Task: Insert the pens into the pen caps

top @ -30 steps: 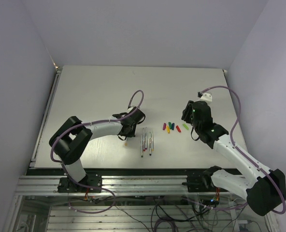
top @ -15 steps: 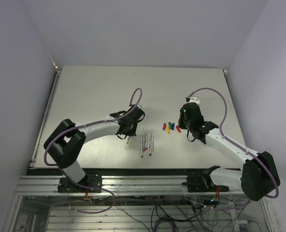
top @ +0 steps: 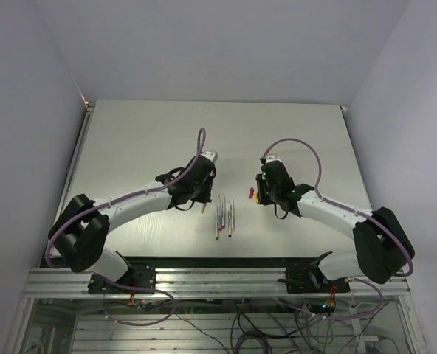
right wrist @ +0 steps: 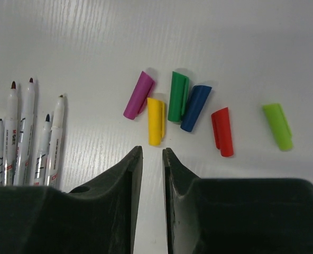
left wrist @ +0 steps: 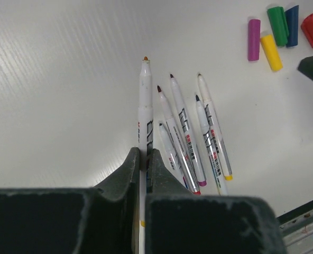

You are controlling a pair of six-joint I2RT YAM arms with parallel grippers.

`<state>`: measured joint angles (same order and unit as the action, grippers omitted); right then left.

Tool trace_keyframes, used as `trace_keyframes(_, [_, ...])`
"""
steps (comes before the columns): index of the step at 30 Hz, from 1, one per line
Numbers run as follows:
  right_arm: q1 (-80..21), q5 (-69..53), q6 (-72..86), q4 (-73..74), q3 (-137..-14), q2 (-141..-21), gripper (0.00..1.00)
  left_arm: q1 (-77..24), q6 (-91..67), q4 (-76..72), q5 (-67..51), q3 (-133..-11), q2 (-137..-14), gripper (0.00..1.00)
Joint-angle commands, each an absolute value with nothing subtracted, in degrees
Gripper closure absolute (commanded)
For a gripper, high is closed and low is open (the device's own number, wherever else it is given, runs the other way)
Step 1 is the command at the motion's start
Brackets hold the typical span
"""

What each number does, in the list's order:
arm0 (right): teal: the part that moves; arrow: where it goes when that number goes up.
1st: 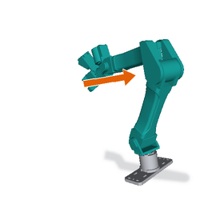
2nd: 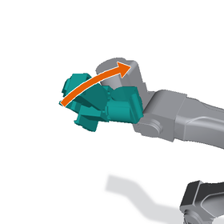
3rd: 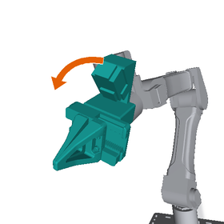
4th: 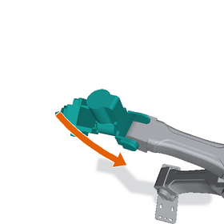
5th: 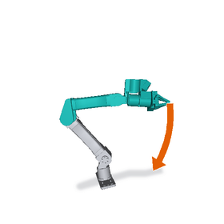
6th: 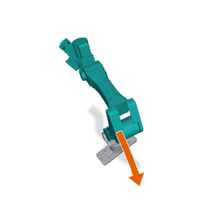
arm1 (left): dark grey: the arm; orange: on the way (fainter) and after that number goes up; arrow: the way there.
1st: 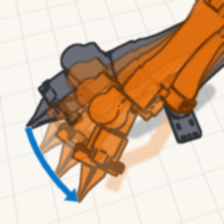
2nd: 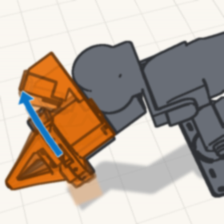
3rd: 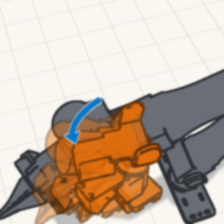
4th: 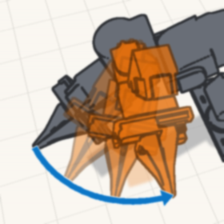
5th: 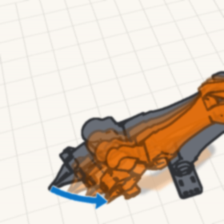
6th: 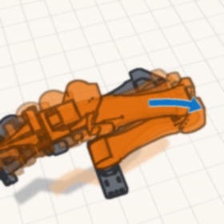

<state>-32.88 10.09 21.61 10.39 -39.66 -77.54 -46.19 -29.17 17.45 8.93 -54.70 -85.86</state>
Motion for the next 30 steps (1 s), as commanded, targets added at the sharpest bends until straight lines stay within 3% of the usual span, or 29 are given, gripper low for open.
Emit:
trace_keyframes(1, [-34.4,10.4,20.5,8.6,-42.0,-79.3,0.77,-46.5,-29.6,13.0,5.8,-53.0,-83.6,0.93])
trace_keyframes(30, [-35.0,13.5,20.0,6.5,-44.2,-87.8,0.75,-46.5,-29.9,5.7,-2.8,-49.8,-84.1,0.93])
